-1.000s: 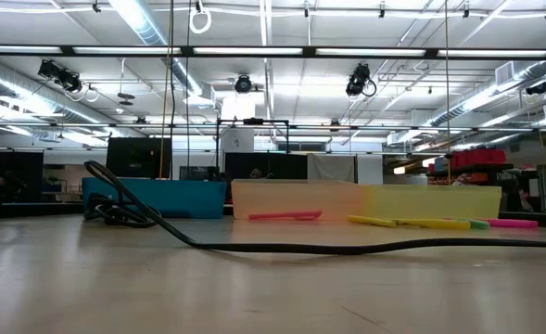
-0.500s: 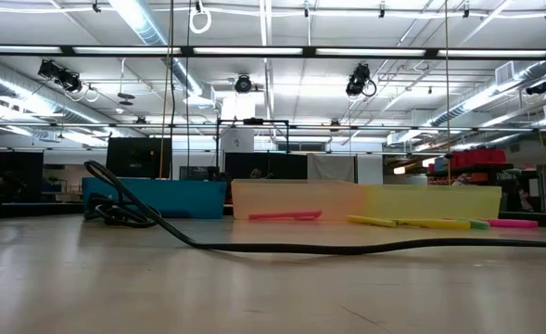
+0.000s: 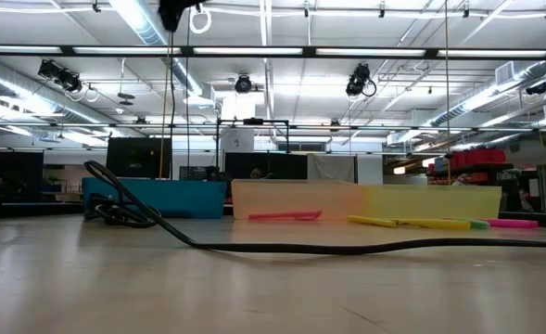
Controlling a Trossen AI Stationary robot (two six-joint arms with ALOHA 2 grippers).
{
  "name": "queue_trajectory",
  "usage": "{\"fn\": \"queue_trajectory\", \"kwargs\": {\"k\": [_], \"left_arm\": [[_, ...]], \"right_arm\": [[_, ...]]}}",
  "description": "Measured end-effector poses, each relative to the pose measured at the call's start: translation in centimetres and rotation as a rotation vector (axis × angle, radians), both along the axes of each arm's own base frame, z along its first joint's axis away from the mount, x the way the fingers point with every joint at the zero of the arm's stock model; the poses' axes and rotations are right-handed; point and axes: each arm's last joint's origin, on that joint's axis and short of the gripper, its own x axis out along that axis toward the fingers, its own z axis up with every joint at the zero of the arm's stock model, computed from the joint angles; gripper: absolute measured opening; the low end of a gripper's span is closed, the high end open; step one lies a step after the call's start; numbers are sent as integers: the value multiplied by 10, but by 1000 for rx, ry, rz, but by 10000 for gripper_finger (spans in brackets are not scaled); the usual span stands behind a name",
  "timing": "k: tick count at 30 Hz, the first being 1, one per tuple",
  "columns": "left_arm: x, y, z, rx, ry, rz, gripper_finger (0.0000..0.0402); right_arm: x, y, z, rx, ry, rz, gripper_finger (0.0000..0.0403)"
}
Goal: Pick & Place Markers
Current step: Put the small pink pen into the yellow bin
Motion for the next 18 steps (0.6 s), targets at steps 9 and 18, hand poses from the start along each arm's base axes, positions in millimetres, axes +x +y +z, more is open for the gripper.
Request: {"fn": "queue_trajectory", "kwargs": {"k": [9,18], "left_arm": [[-38,3,-32,-20,-35,18,200],[-72,6,-60,-58,-124,4,200]], "right_arm": [[-10,-4,-19,42,-15,-143,35],[3,0,-60,63,-84,-173,34]]}}
